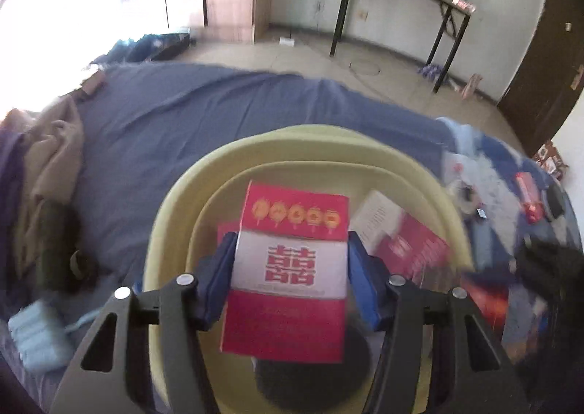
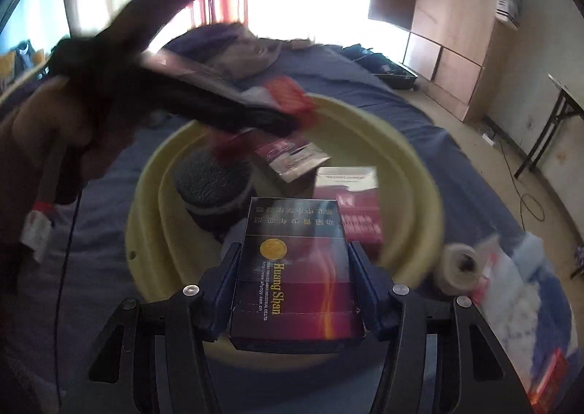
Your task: Organize rigid objects
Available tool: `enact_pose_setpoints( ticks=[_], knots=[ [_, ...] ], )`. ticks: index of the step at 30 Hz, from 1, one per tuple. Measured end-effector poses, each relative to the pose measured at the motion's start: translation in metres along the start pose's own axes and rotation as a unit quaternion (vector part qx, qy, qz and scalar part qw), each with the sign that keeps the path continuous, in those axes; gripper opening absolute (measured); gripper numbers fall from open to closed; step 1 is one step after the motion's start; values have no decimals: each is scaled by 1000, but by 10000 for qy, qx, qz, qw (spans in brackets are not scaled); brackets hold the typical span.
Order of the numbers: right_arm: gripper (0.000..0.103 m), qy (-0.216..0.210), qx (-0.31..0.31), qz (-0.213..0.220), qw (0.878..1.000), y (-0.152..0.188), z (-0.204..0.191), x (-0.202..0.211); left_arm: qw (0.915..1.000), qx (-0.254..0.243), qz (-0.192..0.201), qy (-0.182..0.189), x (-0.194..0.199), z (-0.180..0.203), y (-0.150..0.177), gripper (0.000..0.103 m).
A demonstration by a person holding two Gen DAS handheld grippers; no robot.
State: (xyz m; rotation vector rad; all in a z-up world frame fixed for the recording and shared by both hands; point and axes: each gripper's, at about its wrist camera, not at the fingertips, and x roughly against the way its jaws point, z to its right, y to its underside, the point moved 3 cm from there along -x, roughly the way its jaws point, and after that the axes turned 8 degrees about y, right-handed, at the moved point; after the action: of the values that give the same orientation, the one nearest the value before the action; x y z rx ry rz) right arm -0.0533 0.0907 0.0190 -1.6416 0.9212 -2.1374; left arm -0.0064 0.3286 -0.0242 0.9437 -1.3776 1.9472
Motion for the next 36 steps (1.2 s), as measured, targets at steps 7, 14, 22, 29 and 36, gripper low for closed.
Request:
enact_pose_setpoints(
  ticks=[7,14,22,29,36],
  knots=[
    [62,119,53,6,9999,-16,-9,-37,9996,274,7,-13,-6,-9,-3,61],
    [103,1035,-640,1137,9860,-7,63,51,9942,66,954,490,66,51,-16,103],
    [103,2804,-2649,1150,9154,124,228,171,9805,-1605,169,1125,7,221,-16,103],
    [103,3000,-3669,383,8797,215,287,147,9795,-1706,-1014,338,-93,249,-35,95],
    [103,3071,-3558,299,8822,220,291,135,9726,-1734,-1548,88,-136,252,-34,67]
  ],
)
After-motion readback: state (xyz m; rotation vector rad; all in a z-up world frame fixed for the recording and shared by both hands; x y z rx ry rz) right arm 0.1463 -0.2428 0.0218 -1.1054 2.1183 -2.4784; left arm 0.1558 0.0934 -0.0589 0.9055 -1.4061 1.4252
